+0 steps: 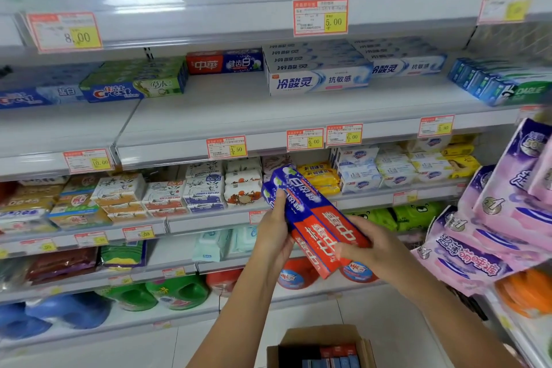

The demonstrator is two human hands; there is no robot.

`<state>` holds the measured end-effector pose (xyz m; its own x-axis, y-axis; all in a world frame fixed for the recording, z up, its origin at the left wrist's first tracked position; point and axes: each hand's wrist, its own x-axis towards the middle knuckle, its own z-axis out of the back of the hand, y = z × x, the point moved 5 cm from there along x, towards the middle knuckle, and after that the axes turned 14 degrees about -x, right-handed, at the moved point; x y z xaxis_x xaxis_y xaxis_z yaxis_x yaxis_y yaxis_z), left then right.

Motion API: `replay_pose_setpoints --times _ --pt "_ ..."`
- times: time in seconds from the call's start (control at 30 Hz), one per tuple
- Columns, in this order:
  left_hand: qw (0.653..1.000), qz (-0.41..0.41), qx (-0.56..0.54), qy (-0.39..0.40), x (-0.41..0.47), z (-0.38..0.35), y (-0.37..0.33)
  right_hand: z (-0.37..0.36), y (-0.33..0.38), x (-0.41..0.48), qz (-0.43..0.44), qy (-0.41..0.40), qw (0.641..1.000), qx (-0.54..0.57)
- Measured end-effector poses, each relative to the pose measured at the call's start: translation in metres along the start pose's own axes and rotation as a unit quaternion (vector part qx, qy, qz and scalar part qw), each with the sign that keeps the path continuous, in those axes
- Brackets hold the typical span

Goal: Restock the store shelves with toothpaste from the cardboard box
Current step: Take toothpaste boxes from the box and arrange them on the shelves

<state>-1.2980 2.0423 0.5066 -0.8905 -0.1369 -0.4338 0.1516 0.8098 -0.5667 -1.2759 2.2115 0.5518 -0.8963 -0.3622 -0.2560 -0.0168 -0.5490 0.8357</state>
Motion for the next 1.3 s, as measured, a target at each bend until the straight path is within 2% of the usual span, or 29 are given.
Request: replay_pose_setpoints --times 0.1,0.23,0.4,0.5,0.6,0.67,0.77,0.87,0.97,1.07,1.13,1.23,1.3 --pt "0.999 -0.014 0.041 0.006 -0.005 -0.009 0.000 -0.008 0.007 -0.004 0.010 -0.009 0.997 -0.070" --pt "0.999 -0.027 0.045 0.010 -0.009 -0.019 -0.006 -0.017 0.021 -0.012 0.018 0.037 0.993 -0.108" --pt "0.995 -0.073 0.057 0.040 -0.025 -0.046 -0.019 -0.003 0.044 -0.001 -0.002 0.005 1.000 0.023" --pt "0.992 -0.091 0.059 0.062 -0.036 -0.067 -0.025 -0.002 0.067 0.007 0.033 -0.028 0.999 0.033" --pt "0.976 -0.094 0.175 0.089 -0.051 -0.082 -0.026 0.001 0.080 0.015 0.055 -0.096 0.992 0.067" --pt "0.944 -0.106 0.284 0.129 -0.058 -0.087 -0.022 0.008 0.083 0.021 0.047 -0.142 0.983 0.107" --pt "0.912 -0.121 0.340 0.196 -0.076 -0.092 -0.021 0.015 0.090 0.020 0.061 -0.174 0.968 0.172" --pt "0.907 -0.128 0.330 0.230 -0.084 -0.093 -0.032 0.015 0.092 0.020 0.081 -0.165 0.959 0.217" --pt "0.888 -0.129 0.368 0.245 -0.080 -0.089 -0.053 0.017 0.099 0.030 0.111 -0.111 0.954 0.256" --pt "0.855 -0.157 0.442 0.221 -0.075 -0.083 -0.096 0.028 0.117 0.041 0.149 -0.075 0.963 0.214" --pt "0.820 -0.204 0.504 0.178 -0.072 -0.082 -0.134 0.038 0.126 0.052 0.154 -0.077 0.972 0.159" --pt "0.742 -0.274 0.603 0.102 -0.066 -0.080 -0.187 0.054 0.139 0.068 0.142 -0.117 0.982 0.030" --pt "0.677 -0.303 0.666 0.073 -0.059 -0.079 -0.216 0.062 0.151 0.077 0.153 -0.162 0.973 -0.060"
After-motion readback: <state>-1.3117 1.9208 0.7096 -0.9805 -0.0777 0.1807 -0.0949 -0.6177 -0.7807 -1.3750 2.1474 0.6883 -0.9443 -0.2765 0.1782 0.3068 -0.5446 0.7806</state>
